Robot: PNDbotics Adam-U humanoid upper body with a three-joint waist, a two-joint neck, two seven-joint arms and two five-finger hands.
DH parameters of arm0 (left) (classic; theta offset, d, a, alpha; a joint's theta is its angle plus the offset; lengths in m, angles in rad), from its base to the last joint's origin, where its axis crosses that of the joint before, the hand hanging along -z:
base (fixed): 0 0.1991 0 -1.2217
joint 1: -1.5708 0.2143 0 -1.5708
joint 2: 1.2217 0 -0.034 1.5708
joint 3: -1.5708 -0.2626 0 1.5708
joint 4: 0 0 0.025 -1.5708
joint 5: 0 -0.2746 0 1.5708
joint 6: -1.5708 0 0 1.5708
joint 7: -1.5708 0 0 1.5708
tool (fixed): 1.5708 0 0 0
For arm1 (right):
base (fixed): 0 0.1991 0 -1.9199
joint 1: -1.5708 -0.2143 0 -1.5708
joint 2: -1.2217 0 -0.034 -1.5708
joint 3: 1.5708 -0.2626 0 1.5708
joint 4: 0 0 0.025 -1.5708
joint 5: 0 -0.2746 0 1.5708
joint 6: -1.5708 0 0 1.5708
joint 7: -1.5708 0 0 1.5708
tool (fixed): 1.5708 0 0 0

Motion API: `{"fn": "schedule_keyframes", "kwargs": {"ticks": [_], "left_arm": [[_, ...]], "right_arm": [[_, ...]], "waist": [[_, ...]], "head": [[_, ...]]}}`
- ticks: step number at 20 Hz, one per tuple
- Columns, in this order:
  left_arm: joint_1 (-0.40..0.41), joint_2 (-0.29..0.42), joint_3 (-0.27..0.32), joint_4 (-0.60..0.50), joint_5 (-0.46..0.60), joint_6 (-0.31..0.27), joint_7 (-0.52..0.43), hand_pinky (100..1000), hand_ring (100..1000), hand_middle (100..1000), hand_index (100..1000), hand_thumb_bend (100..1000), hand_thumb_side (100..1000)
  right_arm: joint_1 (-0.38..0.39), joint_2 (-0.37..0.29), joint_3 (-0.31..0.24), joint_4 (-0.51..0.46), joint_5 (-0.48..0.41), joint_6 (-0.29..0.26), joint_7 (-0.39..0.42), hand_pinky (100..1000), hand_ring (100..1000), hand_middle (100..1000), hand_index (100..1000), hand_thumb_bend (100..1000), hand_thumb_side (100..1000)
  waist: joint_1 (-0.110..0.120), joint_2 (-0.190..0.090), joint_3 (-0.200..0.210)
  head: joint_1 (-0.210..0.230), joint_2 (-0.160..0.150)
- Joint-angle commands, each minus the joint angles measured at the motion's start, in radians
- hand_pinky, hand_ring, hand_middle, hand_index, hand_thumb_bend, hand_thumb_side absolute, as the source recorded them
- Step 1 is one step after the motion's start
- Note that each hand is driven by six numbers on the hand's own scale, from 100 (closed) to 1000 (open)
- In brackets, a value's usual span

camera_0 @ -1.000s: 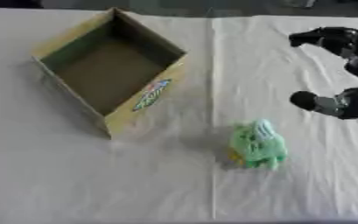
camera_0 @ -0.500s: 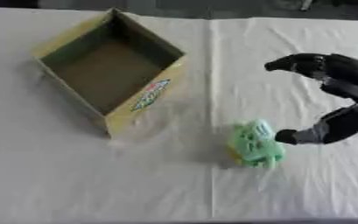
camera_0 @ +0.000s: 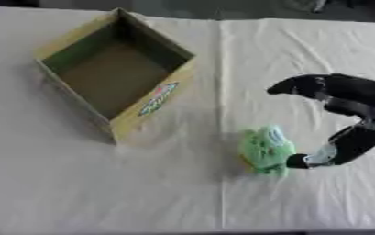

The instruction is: Pick up objects on the table and place them in the box.

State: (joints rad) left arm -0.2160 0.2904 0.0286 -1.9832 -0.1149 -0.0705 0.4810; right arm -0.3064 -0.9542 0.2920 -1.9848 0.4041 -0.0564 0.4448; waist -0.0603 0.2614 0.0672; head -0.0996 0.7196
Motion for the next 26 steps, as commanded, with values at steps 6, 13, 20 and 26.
{"fn": "schedule_keyframes", "kwargs": {"ticks": [6,13,20,26], "left_arm": [[-0.003,0.015,-0.004,-0.017,0.006,0.005,-0.001,355,584,753,864,100,756],[-0.003,0.011,-0.005,-0.017,0.010,0.008,0.001,354,578,747,861,100,755],[-0.004,0.008,-0.005,-0.017,0.013,0.009,0.002,353,575,744,859,100,756],[-0.003,0.006,-0.006,-0.017,0.014,0.011,0.003,352,570,739,855,100,757]], "right_arm": [[-0.012,0.006,0.008,-0.015,0.105,0.097,0.078,961,940,903,1000,587,544],[-0.032,0.067,0.086,-0.015,0.217,0.209,0.115,954,937,897,1000,587,531],[-0.036,0.108,0.133,-0.015,0.285,0.279,0.134,950,936,883,1000,571,532],[-0.025,0.103,0.137,-0.015,0.369,0.313,0.139,940,937,854,1000,533,524]], "waist": [[0.003,-0.012,0.003],[0.005,-0.006,0.013],[0.005,0.000,0.020],[0.004,0.004,0.022]], "head": [[-0.011,0.005],[-0.018,0.006],[-0.020,0.005],[-0.021,0.003]]}}
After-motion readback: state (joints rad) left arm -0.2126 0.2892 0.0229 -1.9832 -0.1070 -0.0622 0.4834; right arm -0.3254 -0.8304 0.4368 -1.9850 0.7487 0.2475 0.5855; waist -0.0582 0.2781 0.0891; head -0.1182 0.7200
